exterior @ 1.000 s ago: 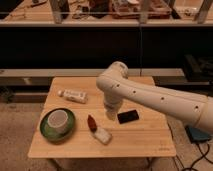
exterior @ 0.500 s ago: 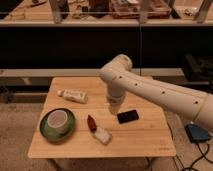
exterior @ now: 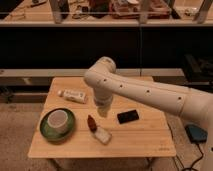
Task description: Move the arm in a circular motion
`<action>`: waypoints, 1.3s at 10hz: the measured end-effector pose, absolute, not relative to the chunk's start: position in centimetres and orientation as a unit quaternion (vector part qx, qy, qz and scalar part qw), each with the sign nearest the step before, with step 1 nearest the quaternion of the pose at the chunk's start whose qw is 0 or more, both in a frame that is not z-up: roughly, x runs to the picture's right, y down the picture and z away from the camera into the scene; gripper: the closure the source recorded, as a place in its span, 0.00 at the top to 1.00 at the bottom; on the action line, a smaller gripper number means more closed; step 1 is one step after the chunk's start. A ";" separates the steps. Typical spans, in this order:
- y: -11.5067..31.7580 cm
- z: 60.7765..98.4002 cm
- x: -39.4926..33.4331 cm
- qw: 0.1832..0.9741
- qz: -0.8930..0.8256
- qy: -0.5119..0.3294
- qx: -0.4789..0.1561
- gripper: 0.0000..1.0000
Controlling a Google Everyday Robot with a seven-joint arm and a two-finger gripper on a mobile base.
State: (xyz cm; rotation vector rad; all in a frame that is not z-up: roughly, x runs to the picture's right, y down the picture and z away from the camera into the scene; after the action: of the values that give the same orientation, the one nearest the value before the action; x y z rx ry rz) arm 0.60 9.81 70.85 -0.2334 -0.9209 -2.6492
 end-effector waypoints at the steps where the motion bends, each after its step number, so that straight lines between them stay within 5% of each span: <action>1: 9.0 71.5 1.4 0.165 -0.928 -0.325 -0.081 0.41; 8: 7.2 70.2 7.7 0.151 -0.931 -0.322 -0.076 0.41; 13: 8.0 69.5 5.4 0.112 -0.939 -0.319 -0.061 0.41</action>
State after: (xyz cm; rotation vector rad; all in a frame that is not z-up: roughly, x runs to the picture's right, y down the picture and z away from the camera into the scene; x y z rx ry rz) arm 5.35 8.01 69.50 -0.1795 -0.9368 -2.7558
